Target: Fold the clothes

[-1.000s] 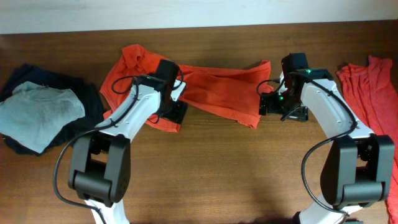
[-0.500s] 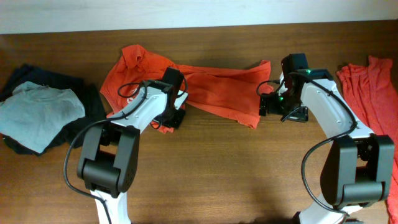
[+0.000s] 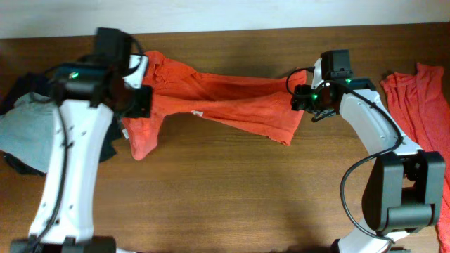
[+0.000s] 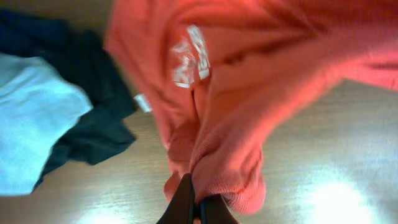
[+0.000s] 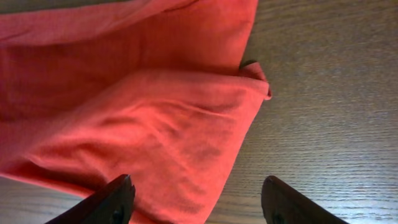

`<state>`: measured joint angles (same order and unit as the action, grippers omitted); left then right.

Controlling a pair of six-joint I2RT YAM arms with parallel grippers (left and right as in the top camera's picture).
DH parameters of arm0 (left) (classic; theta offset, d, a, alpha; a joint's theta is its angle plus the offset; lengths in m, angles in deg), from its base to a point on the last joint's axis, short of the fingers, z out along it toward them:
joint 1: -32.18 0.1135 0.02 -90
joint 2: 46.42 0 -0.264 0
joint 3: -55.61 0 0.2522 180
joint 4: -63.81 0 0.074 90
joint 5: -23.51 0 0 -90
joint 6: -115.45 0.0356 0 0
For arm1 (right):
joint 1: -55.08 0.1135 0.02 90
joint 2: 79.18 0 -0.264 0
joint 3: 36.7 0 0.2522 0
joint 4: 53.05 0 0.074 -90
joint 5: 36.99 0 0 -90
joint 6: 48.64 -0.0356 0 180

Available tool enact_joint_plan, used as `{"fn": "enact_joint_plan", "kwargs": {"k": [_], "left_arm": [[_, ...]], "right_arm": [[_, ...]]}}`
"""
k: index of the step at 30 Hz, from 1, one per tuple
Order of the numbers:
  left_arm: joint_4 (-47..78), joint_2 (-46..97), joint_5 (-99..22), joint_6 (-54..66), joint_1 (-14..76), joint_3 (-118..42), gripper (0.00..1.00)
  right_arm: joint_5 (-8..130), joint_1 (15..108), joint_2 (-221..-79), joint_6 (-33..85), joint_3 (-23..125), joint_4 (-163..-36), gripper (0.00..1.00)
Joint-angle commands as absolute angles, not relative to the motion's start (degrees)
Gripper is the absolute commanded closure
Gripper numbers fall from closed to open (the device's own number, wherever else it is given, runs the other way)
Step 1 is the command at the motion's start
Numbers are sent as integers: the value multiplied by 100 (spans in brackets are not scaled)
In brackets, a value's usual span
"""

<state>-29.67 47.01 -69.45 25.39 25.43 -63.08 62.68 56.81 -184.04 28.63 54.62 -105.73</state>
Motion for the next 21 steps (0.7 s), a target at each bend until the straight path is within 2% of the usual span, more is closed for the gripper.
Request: {"fn": "enact_joint_plan", "kwargs": {"k": [1, 6, 7, 14, 19, 21], "left_arm": [[-2873, 4189, -7129, 2163, 2889, -6336, 100], [-2495, 3643, -7450, 2052, 3155, -6336, 100], [-2478, 3621, -7455, 2052, 3155, -6336, 100], [-2699, 3346, -8738, 1302, 3155, -6336, 100], [-2707, 3000, -8746, 1263, 3160, -6336, 100], [-2705, 2972, -8727, 1263, 3160, -6336, 100]], "right_arm": [[6699, 5659, -18478, 2895, 5344, -10593, 25], [7050, 5712, -18478, 2893, 4712, -10855, 5], [7096, 5734, -18482, 2891, 4586, -10831, 4], [7457, 5771, -18482, 2893, 3875, -9764, 2], [8644, 5616, -18482, 2825, 3877, -8665, 1], [8628, 5618, -18482, 2336, 3877, -8269, 2]]}}
